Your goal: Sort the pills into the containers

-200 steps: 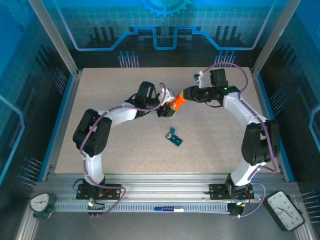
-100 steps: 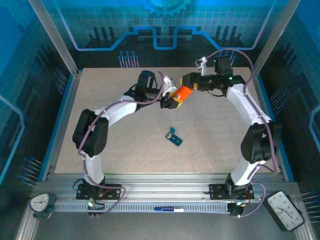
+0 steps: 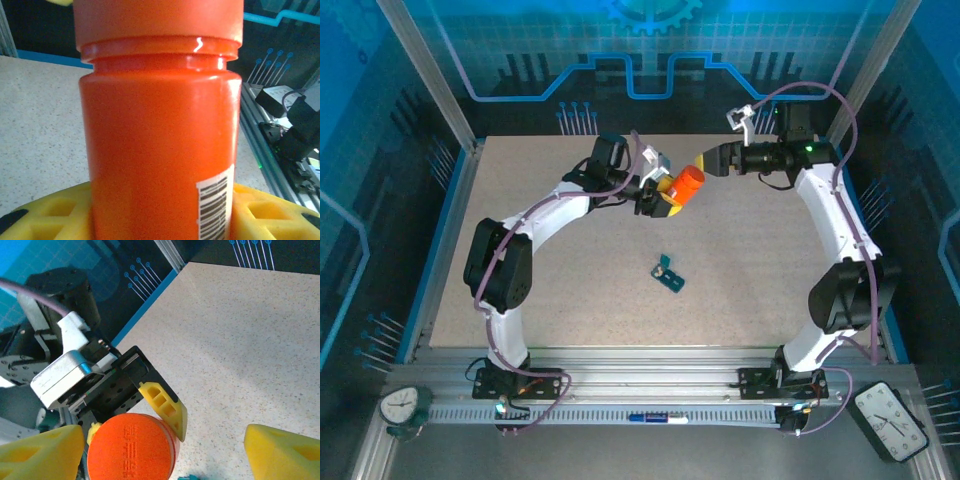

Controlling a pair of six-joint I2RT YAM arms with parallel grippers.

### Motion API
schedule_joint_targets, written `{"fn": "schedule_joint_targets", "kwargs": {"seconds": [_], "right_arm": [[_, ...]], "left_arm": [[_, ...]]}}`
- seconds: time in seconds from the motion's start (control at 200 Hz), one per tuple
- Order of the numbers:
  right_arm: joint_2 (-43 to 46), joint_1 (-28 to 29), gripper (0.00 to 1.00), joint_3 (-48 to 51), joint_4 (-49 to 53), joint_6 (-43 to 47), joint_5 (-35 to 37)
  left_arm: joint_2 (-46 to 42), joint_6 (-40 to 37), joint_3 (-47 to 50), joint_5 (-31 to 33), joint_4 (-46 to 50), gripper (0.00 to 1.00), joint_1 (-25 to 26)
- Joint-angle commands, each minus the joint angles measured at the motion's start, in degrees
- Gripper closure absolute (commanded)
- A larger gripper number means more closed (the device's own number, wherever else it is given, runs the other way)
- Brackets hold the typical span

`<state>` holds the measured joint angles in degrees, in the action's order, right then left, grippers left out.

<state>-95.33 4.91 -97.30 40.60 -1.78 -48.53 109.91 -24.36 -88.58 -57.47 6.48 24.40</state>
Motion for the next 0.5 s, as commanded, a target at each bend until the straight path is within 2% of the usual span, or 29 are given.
{"fn": "schedule_joint_targets", "kwargs": {"seconds": [0.0,0.22,0.495], "right_arm": [[1.4,1.6,0.15,-2.5,8.8,10.3,1.9],[0.6,3.4,0.12,-3.6,11.5,14.2,3.6],[-1.3,4.8,0.12,-5.0,12.7,14.9,3.6]], "left_arm": [[1.3,-1.9,-3.0,-4.6,4.3,1.00,-0.6],[2.0,-2.4,-4.3,-6.3,7.1,1.00,-0.6],[2.3,-3.2,-5.0,-6.9,8.7,1.00,-0.6]]}}
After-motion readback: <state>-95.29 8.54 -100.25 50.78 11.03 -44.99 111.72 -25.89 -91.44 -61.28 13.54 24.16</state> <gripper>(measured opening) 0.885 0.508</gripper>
